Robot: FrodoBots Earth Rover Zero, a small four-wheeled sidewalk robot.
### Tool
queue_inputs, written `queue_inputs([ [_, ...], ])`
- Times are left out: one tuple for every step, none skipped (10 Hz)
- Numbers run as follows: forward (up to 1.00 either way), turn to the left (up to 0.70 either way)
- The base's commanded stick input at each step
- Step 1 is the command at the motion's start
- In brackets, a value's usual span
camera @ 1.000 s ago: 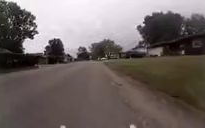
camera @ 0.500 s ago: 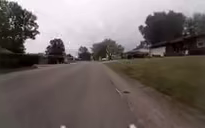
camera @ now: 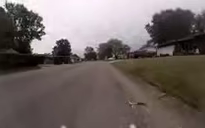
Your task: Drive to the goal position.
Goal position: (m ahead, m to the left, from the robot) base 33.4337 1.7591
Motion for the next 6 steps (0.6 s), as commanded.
queue_inputs([
  [1.0, 0.0],
  [1.0, 0.0],
  [1.0, 0.0],
  [1.0, 0.0],
  [1.0, 0.0],
  [1.0, 0.0],
])
